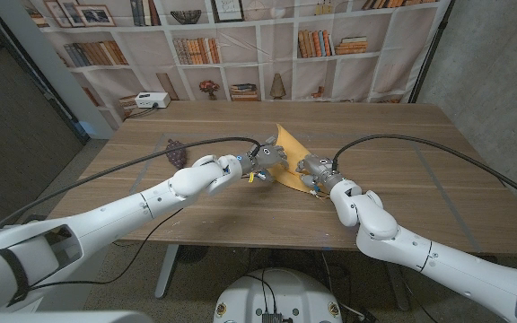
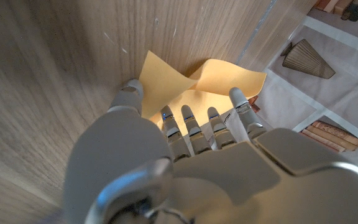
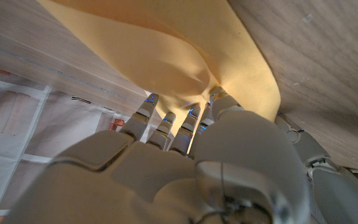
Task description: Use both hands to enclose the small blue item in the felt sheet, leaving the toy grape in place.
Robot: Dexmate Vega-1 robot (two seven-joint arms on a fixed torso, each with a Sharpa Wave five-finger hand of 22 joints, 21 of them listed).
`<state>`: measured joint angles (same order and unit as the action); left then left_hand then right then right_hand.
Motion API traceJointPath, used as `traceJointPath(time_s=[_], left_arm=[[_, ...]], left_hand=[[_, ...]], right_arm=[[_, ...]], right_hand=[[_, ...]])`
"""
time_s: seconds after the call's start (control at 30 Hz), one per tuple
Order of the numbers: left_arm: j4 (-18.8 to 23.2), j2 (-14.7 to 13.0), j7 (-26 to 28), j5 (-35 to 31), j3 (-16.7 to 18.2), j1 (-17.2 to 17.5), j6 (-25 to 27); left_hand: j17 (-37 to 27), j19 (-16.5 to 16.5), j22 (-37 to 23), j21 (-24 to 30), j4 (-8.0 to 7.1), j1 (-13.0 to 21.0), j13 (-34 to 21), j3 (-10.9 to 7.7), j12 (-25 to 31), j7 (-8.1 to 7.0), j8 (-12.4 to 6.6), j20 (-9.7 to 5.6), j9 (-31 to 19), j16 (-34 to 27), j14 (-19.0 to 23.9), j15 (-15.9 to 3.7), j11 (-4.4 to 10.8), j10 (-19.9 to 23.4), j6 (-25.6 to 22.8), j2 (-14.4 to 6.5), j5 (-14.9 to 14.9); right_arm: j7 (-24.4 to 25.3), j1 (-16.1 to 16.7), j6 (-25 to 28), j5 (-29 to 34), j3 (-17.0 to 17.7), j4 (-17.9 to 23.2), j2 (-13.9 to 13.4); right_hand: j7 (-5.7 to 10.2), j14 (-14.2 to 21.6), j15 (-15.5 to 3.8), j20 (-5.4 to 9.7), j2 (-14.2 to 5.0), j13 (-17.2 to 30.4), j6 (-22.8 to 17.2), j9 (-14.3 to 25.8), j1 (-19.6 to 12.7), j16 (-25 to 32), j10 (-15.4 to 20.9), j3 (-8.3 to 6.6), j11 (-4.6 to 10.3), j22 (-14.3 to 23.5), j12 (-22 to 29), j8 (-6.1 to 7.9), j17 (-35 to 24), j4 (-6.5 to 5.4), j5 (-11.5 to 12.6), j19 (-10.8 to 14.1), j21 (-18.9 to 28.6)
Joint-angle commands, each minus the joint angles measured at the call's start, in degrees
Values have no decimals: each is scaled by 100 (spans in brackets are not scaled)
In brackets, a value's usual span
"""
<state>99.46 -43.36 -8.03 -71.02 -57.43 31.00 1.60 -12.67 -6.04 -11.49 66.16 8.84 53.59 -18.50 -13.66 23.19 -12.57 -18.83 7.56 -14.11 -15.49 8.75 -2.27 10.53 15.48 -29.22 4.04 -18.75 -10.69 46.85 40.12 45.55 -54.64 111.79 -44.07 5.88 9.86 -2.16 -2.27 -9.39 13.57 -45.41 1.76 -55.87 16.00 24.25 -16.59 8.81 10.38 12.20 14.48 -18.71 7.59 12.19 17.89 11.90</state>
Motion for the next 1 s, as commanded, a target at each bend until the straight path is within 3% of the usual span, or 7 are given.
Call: traceJointPath(time_s=[0.03, 0.27, 0.6, 1.0], left_arm=[[-313, 30, 788, -332, -17, 190, 12], [-568, 147, 1460, -561, -30, 319, 405], [-1246, 465, 2312, -732, -212, 292, 959], [-2002, 832, 3569, -356, -431, 187, 1329]], left_hand=[[-19, 74, 14, 55, -14, 142, -9, -73, 64, 0, -230, -20, -41, 9, 111, -219, 45, 142, -489, -15, 79], [-34, 201, 24, 116, 29, 365, -3, -189, 92, -20, -289, -44, -34, -8, 252, -325, 109, 254, -609, -149, 160], [-60, 289, 19, 200, -30, 382, -16, -181, 115, -18, -54, -71, 30, -18, 384, -354, 78, 386, -53, -157, 333], [-78, 374, 6, 289, -97, 339, -47, -202, 210, -24, -33, -77, 48, -65, 572, -494, 145, 665, -21, -281, 442]], right_arm=[[35, -66, -44, -76, 5, -92, 2], [-16, -148, -75, -107, -22, -158, 36], [-7, -184, -72, -227, -11, -201, 68], [35, -201, -56, -301, -18, -195, 43]], right_hand=[[-191, 52, -609, 18, -5, 4, -1773, 1084, -40, 64, 49, 29, 12, 11, 1, 269, -25, 8, -3, 29, 23], [-200, 81, -602, 5, 18, 2, -1853, 1076, -63, 82, 103, 46, 38, 10, 21, 294, -18, 23, 5, 39, 26], [-204, 117, -602, -9, 36, -3, -1968, 1061, -89, 109, 176, 67, 40, 9, 44, 328, -13, 34, 24, 59, 34], [-219, 152, -597, -15, 56, -10, -2100, 1038, -110, 143, 258, 104, 67, 9, 62, 359, -8, 36, 60, 61, 33]])
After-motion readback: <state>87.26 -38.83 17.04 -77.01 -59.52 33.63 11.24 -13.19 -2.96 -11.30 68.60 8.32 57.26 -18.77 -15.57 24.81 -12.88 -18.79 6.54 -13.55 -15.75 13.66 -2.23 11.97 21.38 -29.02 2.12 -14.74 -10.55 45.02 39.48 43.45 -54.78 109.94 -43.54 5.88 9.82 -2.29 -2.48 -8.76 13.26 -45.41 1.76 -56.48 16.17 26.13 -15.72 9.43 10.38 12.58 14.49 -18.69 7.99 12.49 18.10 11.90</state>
